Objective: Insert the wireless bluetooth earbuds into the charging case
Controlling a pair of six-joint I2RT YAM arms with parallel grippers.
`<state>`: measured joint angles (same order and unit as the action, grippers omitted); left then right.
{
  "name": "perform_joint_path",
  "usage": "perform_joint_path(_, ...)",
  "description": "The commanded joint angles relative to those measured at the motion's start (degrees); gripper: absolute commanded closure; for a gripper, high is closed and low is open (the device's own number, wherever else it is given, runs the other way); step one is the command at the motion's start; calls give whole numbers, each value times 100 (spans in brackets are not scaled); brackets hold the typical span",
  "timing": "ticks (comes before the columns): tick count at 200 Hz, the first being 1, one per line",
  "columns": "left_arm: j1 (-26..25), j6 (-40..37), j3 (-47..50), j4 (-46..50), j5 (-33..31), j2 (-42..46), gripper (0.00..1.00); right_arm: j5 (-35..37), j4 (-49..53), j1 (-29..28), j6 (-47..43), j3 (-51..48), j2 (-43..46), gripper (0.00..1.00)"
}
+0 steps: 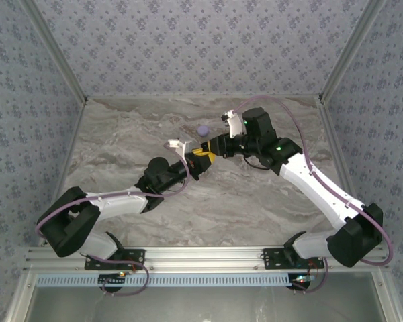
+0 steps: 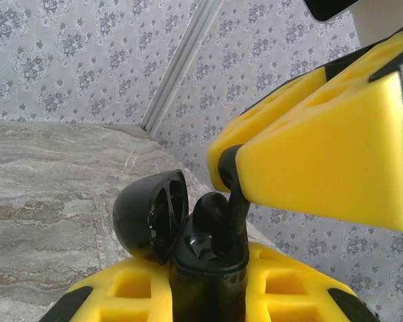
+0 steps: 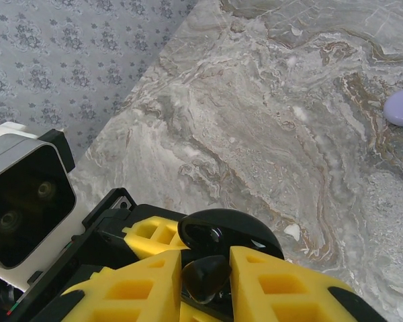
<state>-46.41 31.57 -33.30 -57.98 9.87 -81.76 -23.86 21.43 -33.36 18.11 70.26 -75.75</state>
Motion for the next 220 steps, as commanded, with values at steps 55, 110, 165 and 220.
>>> perform_joint_path(55, -10, -132, -267, -87, 98, 173, 86, -137, 260, -42, -146, -47, 86, 73)
perform_joint_path(110, -58, -485, -363, 337, 189, 291, 86, -32, 314, -39, -173, -30, 120, 72)
perform_joint_path(165, -109, -835, -429, 679, 235, 407, 86, -15, 331, -39, -176, -39, 118, 68)
perform_joint_path(220, -117, -876, -427, 764, 124, 450, 86, -25, 383, -38, -200, -11, 104, 70)
